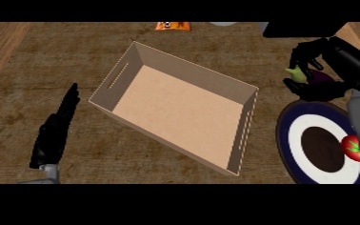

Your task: Pick the eggplant from the plate and place it in the cardboard box

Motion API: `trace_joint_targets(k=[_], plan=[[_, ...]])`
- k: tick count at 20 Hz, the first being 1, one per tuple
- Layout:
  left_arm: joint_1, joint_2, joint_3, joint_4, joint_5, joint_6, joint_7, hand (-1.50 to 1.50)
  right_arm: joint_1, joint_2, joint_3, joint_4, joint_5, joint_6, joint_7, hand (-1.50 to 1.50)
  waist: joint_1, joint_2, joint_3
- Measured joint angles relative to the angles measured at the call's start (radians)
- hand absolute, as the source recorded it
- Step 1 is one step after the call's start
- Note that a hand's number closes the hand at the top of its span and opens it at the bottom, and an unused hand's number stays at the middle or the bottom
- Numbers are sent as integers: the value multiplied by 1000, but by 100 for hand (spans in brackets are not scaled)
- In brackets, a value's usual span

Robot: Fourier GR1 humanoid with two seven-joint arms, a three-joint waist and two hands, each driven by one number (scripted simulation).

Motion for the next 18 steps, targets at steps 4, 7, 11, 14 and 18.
trace_joint_targets(k=[4,7,11,14,18], plan=[[-12,1,7,24,-1,-3,-11,0,-24,56,-6,-111,-96,87,77,150,1,1,0],[9,0,2,-14,-4,-9,3,0,-49,96,-5,-199,-155,139,171,150,4,1,0],[12,-6,1,-4,-8,-10,-8,0,-106,178,44,-295,-183,170,357,150,6,2,0],[8,-8,4,-2,-5,-16,-11,0,-165,242,95,-307,-168,160,472,150,10,3,0],[4,3,20,9,-1,-28,-23,0,-232,318,167,-258,-119,121,557,150,14,5,0]])
